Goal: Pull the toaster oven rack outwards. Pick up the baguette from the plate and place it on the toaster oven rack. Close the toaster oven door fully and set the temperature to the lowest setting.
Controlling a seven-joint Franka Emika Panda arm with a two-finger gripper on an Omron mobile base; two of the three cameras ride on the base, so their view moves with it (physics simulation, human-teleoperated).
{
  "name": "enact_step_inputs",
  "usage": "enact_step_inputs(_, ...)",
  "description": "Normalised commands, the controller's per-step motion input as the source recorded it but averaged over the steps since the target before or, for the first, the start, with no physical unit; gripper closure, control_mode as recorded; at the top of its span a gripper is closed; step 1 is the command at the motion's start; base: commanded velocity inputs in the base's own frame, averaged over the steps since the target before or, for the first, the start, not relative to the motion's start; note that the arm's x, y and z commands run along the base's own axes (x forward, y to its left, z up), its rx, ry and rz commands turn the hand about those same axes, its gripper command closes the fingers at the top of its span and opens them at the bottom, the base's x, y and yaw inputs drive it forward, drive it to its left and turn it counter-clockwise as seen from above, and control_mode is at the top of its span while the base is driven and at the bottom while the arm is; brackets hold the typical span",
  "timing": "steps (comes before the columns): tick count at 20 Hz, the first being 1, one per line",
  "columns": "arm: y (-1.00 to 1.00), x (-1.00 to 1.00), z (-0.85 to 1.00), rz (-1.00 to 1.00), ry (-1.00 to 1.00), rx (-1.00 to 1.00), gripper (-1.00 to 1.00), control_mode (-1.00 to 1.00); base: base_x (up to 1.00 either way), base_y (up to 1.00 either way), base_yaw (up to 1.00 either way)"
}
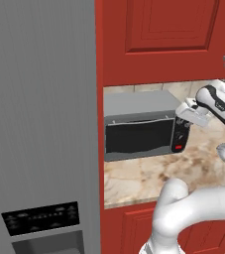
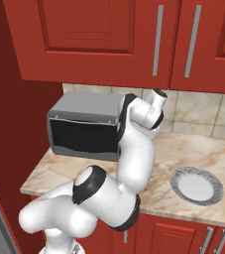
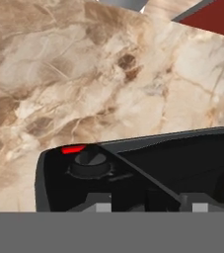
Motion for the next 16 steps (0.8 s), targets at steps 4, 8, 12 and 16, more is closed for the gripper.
enact_step_inputs(4,-0.44,0.32,-0.06,0.0,-0.28,-0.42,1.0,-1.0,0.0,0.0,0.0)
enact_step_inputs(8,-0.37,0.27,0.0,0.0,-0.33,-0.4,1.0,-1.0,0.0,0.0,0.0)
enact_step_inputs(12,-0.24,0.12,0.0,0.01,-0.49,-0.38,1.0,-1.0,0.0,0.0,0.0)
enact_step_inputs(16,-0.05,0.0,-0.27,0.0,-0.81,-0.29,1.0,-1.0,0.0,0.0,0.0)
